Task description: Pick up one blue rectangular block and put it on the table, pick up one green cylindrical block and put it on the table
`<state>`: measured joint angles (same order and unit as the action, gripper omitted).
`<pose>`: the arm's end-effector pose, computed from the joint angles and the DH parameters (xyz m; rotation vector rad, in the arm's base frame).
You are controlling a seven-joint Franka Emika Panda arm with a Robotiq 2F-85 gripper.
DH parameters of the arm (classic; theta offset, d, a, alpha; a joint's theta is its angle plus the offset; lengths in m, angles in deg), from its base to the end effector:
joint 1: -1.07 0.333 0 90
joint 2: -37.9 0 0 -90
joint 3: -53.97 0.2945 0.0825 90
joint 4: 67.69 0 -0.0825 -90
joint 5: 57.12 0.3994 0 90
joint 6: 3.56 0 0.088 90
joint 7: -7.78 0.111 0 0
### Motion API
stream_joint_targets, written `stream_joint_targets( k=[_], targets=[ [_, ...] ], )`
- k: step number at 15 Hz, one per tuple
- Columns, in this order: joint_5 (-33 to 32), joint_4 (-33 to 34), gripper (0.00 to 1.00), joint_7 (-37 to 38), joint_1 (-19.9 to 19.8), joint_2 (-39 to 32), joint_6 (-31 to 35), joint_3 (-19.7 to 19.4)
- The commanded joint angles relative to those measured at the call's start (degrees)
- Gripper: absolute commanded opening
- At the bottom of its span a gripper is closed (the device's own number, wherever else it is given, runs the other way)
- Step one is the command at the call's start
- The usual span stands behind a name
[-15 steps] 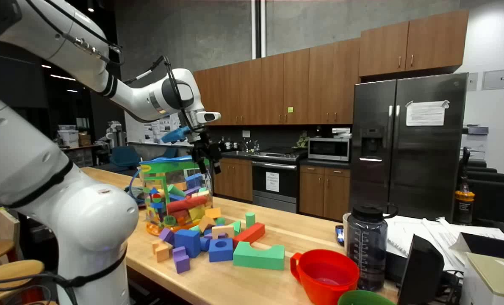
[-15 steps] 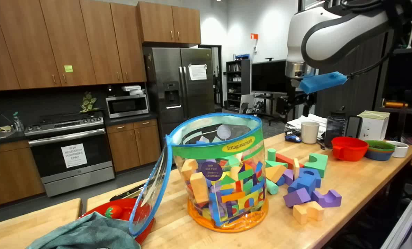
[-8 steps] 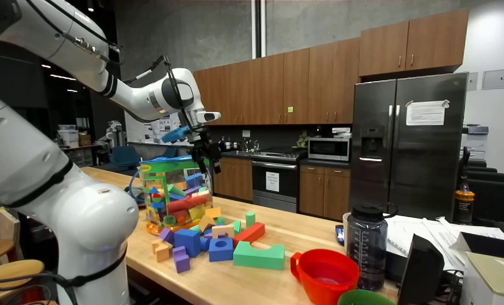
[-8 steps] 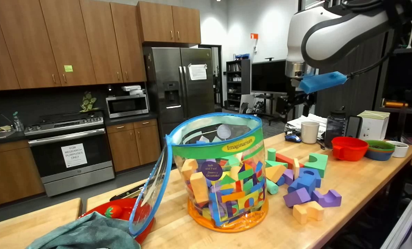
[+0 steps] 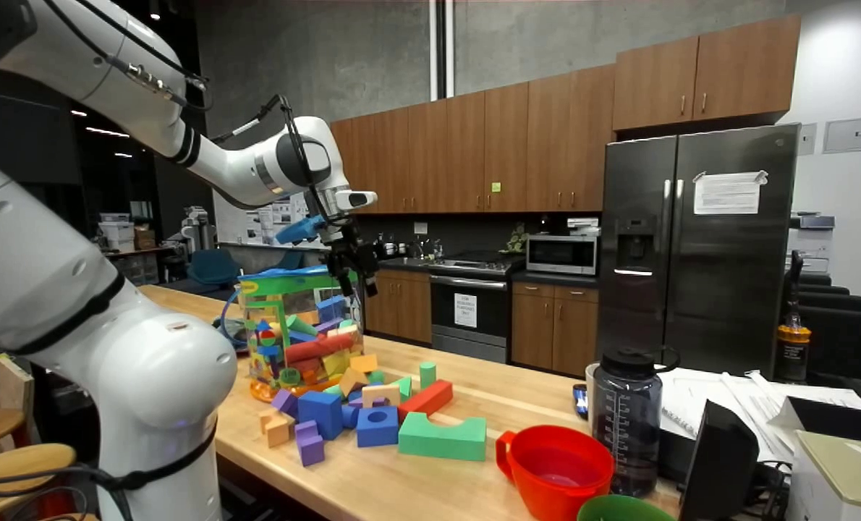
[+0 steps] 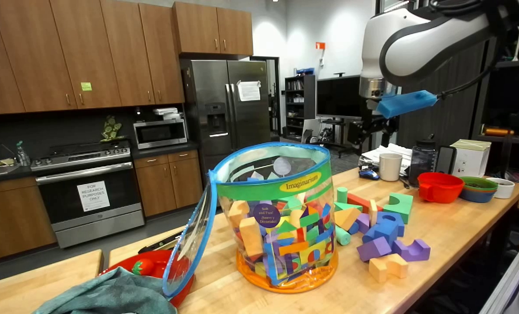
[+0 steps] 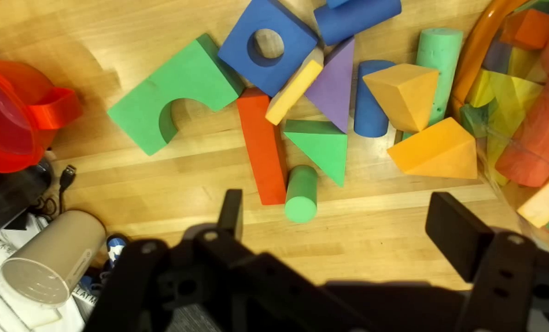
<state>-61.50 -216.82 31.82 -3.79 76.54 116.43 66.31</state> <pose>0.3877 0.0449 0.4522 2.9374 -0.4313 0.2951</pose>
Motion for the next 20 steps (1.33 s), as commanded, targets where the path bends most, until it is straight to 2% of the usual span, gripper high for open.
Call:
stream_joint_targets(
  k=[1,6,11,12,16,18,19,20],
  targets=[
    [-0.5,0.1,1.00,0.4,0.7,-0.1,-0.2,-0.6],
    [-0.5,0.1,1.00,0.4,0.7,-0.1,-0.2,-0.6],
    [-0.5,7.9,1.00,-4.5,1.9,-5.6,6.3,-1.9],
    [-0.7,13.8,1.00,-5.3,1.7,-10.8,8.0,-1.5],
    [0.8,26.6,1.00,-11.1,2.3,-20.5,12.5,-1.3],
    [0.6,33.9,1.00,-12.4,4.2,-27.1,13.4,-1.9],
    [1.0,37.0,1.00,-12.8,3.5,-30.0,13.6,0.0],
    [0.4,39.4,1.00,-12.7,5.8,-32.4,13.7,-1.1]
  ],
)
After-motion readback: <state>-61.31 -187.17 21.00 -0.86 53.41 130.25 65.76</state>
